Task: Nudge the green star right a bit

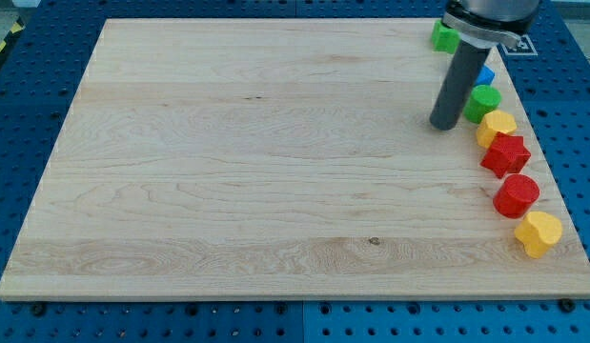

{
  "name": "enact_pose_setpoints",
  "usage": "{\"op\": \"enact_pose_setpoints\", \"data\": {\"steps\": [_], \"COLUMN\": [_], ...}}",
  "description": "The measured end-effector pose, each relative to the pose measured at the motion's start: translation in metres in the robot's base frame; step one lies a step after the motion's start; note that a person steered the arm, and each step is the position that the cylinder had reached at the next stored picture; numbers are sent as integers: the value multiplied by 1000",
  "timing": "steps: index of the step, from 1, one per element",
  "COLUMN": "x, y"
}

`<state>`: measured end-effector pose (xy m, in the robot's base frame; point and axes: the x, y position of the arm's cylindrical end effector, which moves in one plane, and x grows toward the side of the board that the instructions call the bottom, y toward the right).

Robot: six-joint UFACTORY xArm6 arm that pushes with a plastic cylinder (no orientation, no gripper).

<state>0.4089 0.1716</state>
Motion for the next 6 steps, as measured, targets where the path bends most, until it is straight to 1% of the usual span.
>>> {"op": "enact_pose_setpoints", "data": {"steps": [2,3,4,5,6], "x": [0,-2,-2,-15,-60], "y": [-89,-101,-101,-109,-117]}}
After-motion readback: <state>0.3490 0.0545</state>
